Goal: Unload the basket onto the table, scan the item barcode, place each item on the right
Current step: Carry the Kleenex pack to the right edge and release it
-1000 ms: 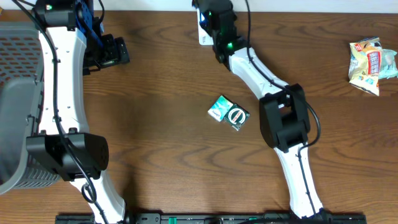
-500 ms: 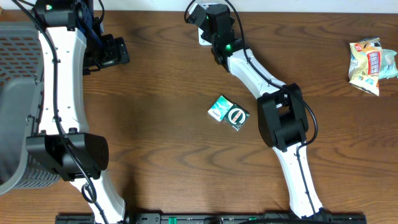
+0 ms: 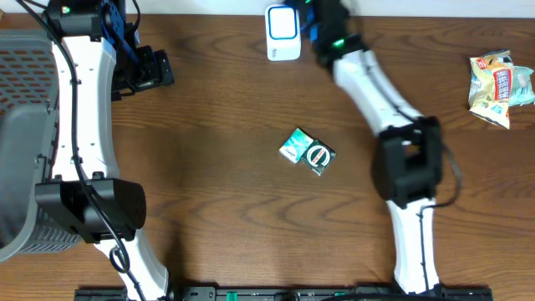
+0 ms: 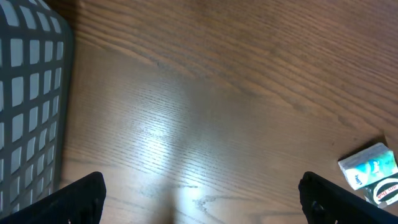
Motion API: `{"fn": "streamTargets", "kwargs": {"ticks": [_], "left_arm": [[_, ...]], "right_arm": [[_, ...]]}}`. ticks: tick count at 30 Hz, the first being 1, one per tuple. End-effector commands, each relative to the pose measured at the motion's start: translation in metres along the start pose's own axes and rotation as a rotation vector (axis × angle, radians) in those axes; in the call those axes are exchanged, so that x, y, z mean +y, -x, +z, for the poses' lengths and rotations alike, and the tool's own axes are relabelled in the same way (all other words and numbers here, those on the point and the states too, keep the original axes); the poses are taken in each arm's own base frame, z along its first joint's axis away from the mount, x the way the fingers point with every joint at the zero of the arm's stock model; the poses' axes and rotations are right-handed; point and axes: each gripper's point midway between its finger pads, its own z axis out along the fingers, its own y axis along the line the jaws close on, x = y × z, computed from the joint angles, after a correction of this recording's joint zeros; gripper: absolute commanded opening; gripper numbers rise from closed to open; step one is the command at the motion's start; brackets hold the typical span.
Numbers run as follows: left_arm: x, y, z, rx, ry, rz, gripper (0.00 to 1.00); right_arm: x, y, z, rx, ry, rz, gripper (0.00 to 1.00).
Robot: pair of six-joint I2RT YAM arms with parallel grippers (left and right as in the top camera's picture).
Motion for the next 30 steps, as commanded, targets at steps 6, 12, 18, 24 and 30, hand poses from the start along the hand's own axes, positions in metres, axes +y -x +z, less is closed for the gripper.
{"fn": "streamTargets", "kwargs": {"ticks": [6,12,18,24,30], "left_arm": [[0.003,0.001,0.001,0.003,0.011,0.002,0.98],[0.003,0.001,0.001,0.003,0.011,0.002,0.98],[0.003,0.001,0.001,0.003,0.011,0.002,0.98],[0.003,0.001,0.001,0.003,0.011,0.002,0.98],[0.003,0.001,0.001,0.002,0.011,0.002,0.98]], "right_arm": [[-0.114,-0.2,0.002,0.457,-0.088,0.448,0.01],[-0.108,-0.278,-0.007,0.537,0.175,0.652,0.08],[-0.097,-0.321,-0.018,0.603,0.276,0.76,0.98],[-0.062,-0.276,-0.028,0.467,0.568,0.969,0.99],[-0.024,-0.194,-0.066,0.25,1.009,1.105,0.99]]}}
